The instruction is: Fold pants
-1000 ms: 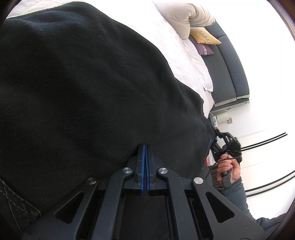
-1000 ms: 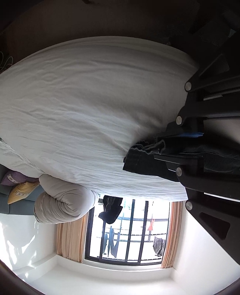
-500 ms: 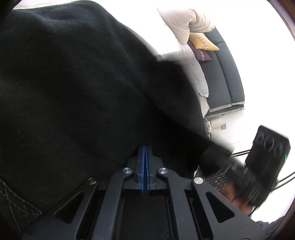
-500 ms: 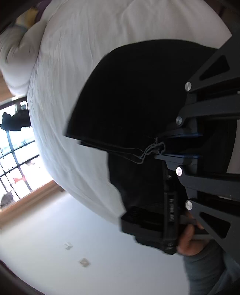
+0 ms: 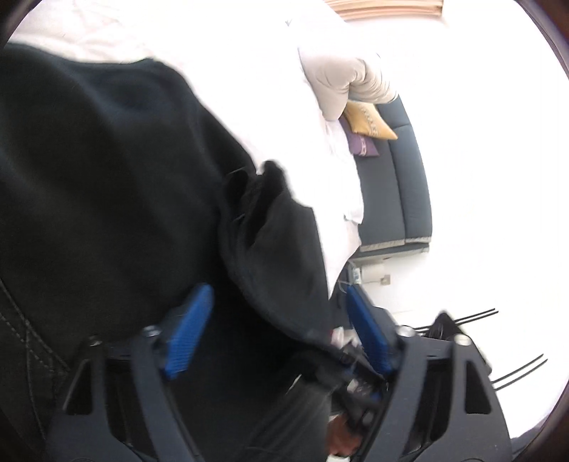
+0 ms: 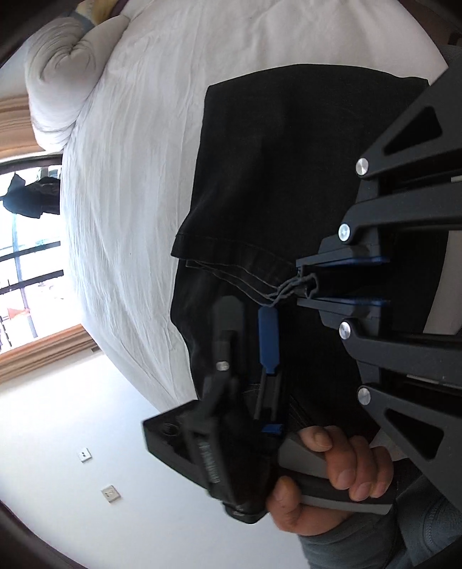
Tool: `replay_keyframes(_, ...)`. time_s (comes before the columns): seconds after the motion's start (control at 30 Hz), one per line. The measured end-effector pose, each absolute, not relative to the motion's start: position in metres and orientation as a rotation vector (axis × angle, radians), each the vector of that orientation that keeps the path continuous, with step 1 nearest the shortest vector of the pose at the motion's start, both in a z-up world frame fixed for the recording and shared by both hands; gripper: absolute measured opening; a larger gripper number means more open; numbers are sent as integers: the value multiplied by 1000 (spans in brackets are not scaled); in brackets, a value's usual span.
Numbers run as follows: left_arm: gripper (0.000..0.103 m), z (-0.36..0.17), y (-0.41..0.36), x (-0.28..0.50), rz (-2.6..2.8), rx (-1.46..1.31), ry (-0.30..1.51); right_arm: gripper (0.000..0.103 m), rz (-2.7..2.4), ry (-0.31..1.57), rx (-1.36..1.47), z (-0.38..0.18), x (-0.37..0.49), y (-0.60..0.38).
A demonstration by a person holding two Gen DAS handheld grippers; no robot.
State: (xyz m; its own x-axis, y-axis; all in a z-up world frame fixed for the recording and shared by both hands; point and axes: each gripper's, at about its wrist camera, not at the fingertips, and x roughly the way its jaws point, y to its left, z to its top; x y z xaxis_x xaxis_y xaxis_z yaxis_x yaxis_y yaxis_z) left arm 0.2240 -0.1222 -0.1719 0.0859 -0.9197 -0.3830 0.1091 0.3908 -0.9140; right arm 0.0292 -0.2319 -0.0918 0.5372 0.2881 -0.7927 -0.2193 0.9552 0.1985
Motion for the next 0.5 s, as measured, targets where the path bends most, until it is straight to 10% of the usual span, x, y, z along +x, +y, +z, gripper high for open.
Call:
replay_keyframes(0.13, 76, -177, -129, 231, -904, -828, 1282, 15, 314, 941, 12, -87, 20, -217)
replay_keyframes(0.3, 16, -184, -134, 233, -835, -750, 1350, 15, 333, 935, -28, -86, 18, -201)
replay_keyframes(0.5, 6, -167, -111, 228, -810, -693, 1301, 15, 377, 926, -27, -80, 18, -187)
